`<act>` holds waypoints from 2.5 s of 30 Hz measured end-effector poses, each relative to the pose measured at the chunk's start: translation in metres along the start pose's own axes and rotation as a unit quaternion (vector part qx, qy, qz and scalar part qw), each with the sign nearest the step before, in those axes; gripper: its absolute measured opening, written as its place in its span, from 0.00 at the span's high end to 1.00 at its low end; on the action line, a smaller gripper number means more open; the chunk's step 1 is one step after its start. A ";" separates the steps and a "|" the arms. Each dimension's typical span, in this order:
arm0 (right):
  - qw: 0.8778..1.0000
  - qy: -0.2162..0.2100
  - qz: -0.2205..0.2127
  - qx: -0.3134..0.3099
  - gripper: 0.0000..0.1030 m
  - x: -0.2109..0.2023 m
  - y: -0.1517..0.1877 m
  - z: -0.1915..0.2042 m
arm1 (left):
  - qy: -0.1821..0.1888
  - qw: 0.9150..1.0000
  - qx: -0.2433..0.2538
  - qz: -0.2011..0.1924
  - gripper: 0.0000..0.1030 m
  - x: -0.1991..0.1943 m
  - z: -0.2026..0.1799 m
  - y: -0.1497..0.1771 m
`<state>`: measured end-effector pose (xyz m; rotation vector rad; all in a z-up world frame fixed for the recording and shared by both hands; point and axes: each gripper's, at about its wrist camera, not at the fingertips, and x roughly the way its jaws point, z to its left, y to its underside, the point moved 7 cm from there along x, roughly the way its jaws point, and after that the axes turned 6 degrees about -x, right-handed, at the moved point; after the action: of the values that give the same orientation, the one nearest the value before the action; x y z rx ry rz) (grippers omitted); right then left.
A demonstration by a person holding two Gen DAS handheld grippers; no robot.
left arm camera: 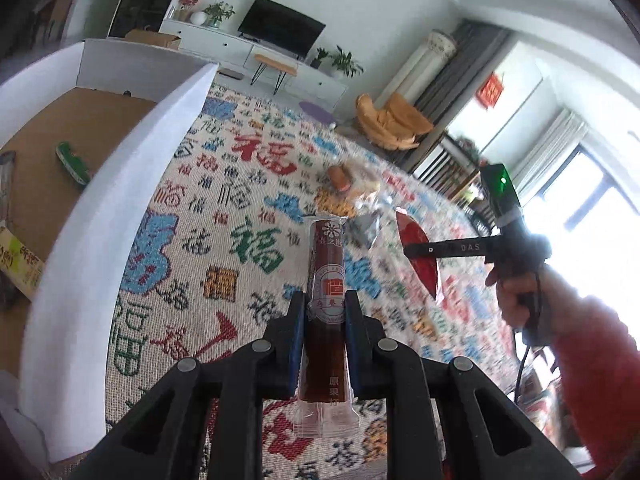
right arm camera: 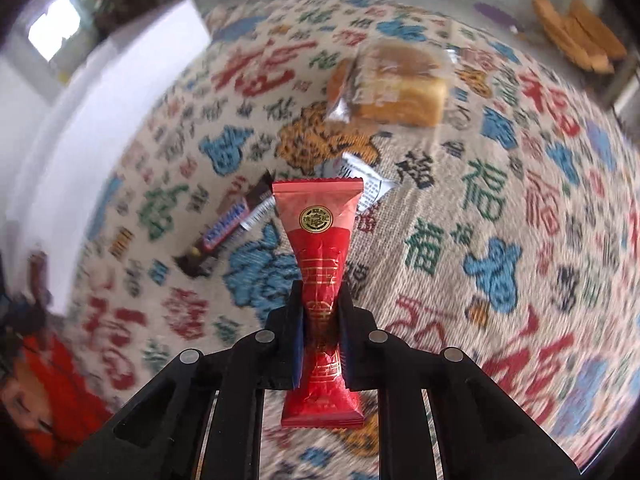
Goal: Organize snacks
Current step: 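Carry the sausage stick over the white box and open the left gripper, then return the left tool above the Snickers bar on the cloth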
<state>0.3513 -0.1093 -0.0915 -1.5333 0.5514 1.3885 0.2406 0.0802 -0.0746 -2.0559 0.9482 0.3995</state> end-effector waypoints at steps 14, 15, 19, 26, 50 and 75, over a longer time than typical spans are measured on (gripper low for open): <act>0.938 -0.300 -0.161 -0.068 0.80 -0.112 -0.135 0.295 | -0.215 0.968 -0.029 -0.129 0.77 -0.142 0.138 -0.114; 0.935 -0.305 -0.165 -0.070 0.77 -0.106 -0.139 0.312 | -0.242 0.961 -0.040 -0.127 0.62 -0.145 0.153 -0.114; 0.947 -0.274 -0.155 -0.060 0.37 -0.086 -0.129 0.308 | -0.285 0.944 -0.082 -0.143 0.24 -0.162 0.186 -0.096; 0.979 -0.091 -0.182 -0.023 0.38 -0.039 -0.072 0.146 | -0.233 0.965 -0.034 -0.112 0.23 -0.118 0.131 -0.068; 0.962 0.179 -0.165 0.120 0.26 0.005 0.078 -0.117 | -0.182 0.970 0.156 0.036 0.05 0.127 0.031 0.007; 0.959 0.187 -0.162 0.139 0.17 0.006 0.081 -0.125 | -0.173 0.974 0.138 0.045 0.04 0.133 0.041 0.009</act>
<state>0.3476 -0.2508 -0.1391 -1.5748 0.6590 0.7416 0.3249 0.0444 -0.1796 -1.6295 0.8333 0.6148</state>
